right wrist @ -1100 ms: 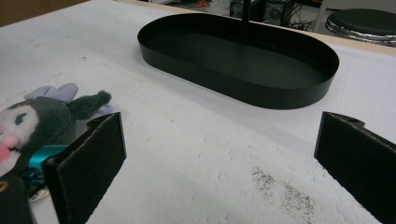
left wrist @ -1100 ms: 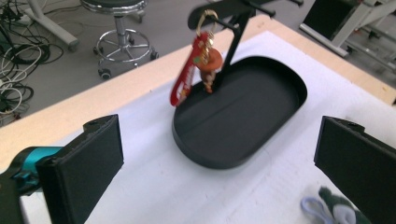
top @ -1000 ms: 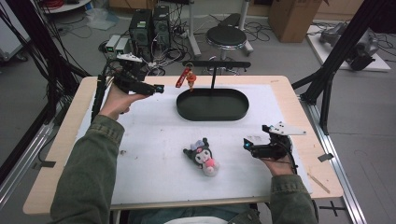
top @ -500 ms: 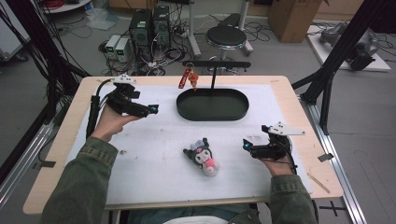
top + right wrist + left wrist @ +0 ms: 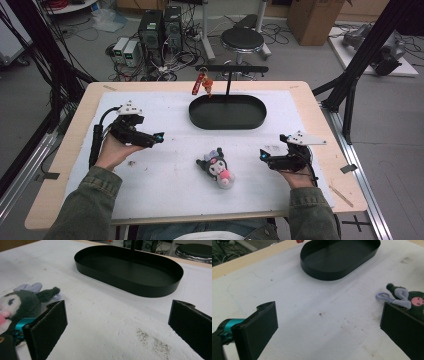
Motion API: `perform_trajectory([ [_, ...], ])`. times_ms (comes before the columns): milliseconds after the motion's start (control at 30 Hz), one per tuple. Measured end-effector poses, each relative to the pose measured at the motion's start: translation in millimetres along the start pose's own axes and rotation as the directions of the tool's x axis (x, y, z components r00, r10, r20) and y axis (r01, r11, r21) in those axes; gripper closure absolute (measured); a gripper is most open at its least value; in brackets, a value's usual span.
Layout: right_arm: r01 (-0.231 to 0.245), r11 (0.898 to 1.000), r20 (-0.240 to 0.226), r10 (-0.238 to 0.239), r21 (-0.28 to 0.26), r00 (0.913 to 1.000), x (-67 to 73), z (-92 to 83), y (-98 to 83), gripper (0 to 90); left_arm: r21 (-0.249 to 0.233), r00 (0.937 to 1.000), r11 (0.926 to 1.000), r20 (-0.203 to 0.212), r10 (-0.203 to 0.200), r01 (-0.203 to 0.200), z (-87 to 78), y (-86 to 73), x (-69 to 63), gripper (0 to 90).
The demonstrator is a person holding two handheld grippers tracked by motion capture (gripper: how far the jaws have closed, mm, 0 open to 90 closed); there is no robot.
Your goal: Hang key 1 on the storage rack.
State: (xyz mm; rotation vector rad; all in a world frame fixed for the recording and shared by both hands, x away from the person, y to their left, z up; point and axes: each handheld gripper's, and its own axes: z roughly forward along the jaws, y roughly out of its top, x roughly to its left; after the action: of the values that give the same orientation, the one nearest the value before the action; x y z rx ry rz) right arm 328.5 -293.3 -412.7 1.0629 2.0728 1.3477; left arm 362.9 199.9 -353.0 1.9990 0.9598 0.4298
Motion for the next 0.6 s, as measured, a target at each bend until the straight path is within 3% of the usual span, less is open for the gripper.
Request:
perform_trajectory([
  [167,-0.031,1.0,-0.03,0.03,-0.007,0.9991,-2.2,-0.2,0.6,1.0,0.006,0.9998,0.9999,-0.016,-0.008,0.008,-6.7,-6.0,3.6,1.7],
  [600,-0.02,1.0,-0.026,0.02,0.0,0.9995,-1.7,0.2,0.8,1.0,0.024,0.998,0.9996,-0.063,-0.01,0.012,-32.1,-28.7,15.4,1.7],
])
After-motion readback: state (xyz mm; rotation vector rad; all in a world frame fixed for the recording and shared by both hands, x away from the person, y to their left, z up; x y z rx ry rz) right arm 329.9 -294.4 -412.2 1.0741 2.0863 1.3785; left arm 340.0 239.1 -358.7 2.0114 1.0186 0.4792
